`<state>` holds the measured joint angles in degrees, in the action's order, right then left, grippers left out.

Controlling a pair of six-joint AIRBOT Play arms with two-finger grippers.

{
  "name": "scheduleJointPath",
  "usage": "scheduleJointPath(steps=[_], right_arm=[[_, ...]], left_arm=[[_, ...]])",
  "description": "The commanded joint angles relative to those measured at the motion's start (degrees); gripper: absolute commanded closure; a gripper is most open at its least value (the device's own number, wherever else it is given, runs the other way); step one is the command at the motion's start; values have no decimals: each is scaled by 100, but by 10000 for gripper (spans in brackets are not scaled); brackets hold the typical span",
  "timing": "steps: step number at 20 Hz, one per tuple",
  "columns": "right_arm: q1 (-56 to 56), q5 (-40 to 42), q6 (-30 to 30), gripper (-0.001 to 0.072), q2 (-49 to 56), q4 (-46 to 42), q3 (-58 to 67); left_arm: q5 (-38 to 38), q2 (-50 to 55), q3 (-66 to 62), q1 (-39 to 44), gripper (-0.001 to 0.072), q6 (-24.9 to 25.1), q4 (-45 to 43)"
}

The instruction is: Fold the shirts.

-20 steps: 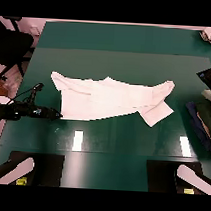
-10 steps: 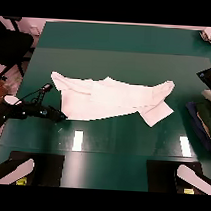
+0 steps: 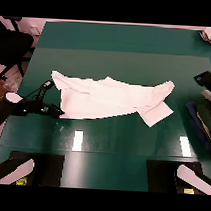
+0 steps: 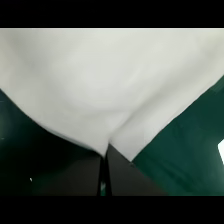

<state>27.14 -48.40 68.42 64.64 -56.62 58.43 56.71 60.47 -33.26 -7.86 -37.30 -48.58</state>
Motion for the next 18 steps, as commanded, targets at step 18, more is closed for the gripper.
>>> scheduleJointPath(steps=[18], right_arm=[[-3569, -1587, -2953, 39, 592, -2686, 317]], left_arm=[[372, -4, -1233, 7, 684, -769, -1580]])
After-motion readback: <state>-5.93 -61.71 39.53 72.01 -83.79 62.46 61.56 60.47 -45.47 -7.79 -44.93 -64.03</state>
